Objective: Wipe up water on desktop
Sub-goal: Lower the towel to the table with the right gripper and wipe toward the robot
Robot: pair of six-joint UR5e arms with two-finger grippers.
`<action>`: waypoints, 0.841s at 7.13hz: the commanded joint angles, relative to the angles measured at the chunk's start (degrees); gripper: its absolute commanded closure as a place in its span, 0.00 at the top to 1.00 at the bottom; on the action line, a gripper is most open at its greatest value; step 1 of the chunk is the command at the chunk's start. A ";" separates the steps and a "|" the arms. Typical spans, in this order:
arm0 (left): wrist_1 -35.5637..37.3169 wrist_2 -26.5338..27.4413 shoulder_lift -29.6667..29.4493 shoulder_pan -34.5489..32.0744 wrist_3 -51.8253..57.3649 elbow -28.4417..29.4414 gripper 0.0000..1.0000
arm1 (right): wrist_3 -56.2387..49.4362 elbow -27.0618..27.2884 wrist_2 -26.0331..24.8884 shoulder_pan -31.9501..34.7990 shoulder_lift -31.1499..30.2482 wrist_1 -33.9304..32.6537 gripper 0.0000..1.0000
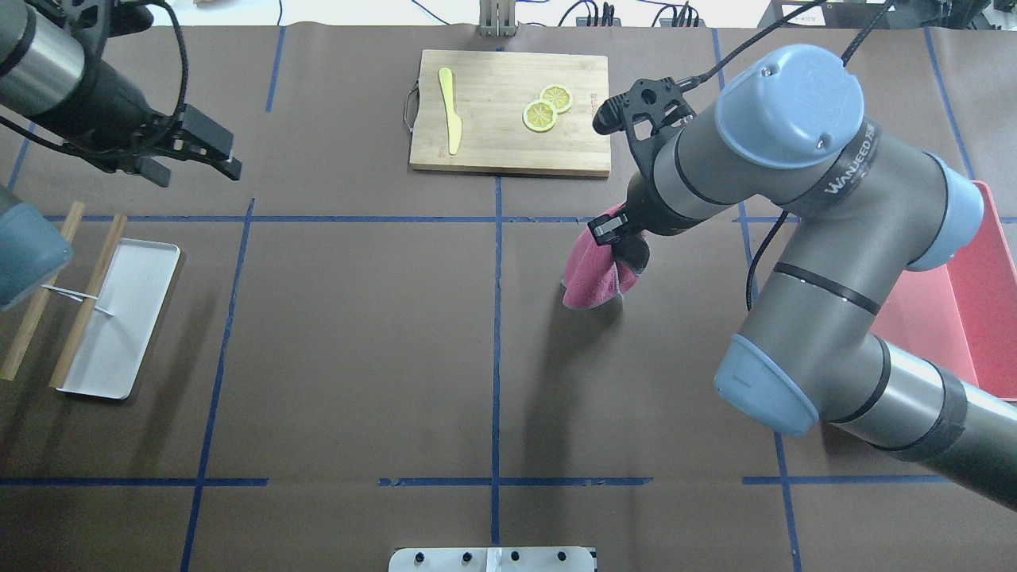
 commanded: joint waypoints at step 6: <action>1.90 -0.55 16.91 -27.52 51.75 20.44 1.00 | 12.49 0.91 3.70 1.76 -3.81 -5.16 0.00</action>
